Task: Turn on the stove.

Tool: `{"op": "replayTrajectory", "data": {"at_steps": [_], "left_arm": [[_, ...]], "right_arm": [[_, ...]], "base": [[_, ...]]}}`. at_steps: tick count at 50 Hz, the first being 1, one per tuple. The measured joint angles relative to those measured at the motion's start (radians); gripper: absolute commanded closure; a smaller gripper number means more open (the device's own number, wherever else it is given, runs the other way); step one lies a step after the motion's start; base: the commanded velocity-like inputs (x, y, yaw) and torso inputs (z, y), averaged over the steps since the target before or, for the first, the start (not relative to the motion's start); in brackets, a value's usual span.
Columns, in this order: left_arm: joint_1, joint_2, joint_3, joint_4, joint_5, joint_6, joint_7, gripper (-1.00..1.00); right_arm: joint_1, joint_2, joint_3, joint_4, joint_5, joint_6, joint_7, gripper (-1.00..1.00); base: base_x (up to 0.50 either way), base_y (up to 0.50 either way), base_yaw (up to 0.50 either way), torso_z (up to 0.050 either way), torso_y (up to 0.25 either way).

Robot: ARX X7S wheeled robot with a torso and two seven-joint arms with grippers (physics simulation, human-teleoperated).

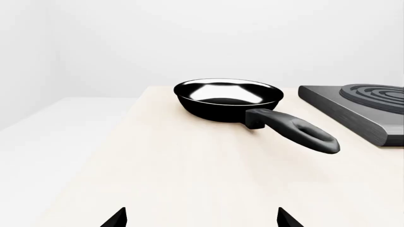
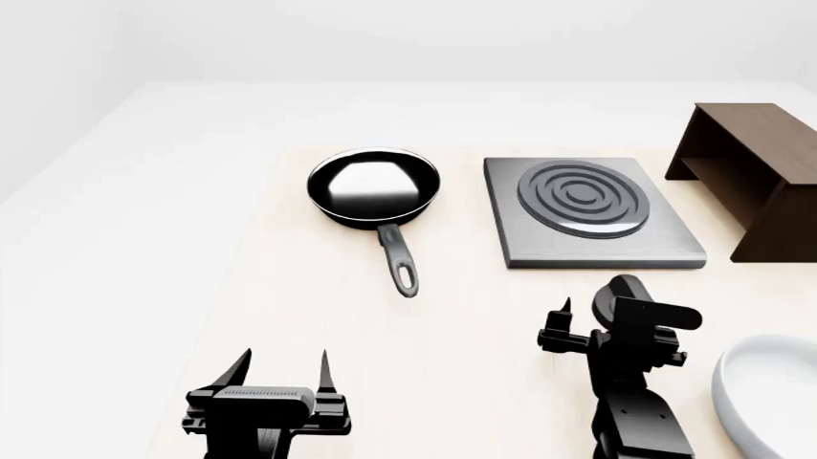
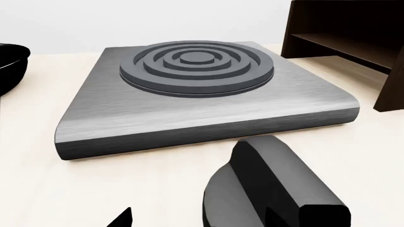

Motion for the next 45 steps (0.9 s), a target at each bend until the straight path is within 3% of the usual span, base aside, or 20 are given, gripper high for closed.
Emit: {"op": "replayTrajectory", "data": {"at_steps": [19, 45], "left_arm": [[-0.001, -0.005, 0.011, -0.001, -0.005, 0.004, -0.007, -1.0], [-0.003, -0.013, 0.028, 0.001, -0.009, 0.005, -0.017, -1.0]], "right_arm": [[0.034, 0.004, -0.008, 0.069, 0.004, -0.021, -0.015, -1.0], [0.003, 0.039, 0.012, 0.002, 0.024, 0.019, 0.014, -1.0]], "base": [[0.0, 0.0, 0.0, 0.0, 0.0], [0.0, 0.0, 0.0, 0.0, 0.0]]}}
